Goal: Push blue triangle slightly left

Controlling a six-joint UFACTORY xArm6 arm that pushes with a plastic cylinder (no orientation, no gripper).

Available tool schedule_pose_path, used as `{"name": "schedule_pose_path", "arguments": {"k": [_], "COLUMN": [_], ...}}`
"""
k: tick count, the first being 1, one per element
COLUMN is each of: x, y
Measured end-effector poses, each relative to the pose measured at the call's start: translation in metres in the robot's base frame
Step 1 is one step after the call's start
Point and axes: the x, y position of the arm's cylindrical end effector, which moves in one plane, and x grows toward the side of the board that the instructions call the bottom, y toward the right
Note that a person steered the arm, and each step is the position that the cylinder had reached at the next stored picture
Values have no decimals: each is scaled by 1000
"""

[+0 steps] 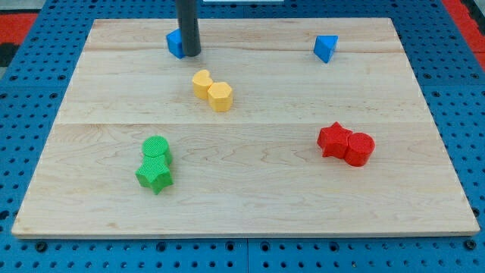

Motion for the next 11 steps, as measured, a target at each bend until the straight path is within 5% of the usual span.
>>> {"name": "schedule_pose_path", "arguments": {"k": [4,7,9,11], "x": [-36,-48,-27,2], "y": [-31,251,306,263]}}
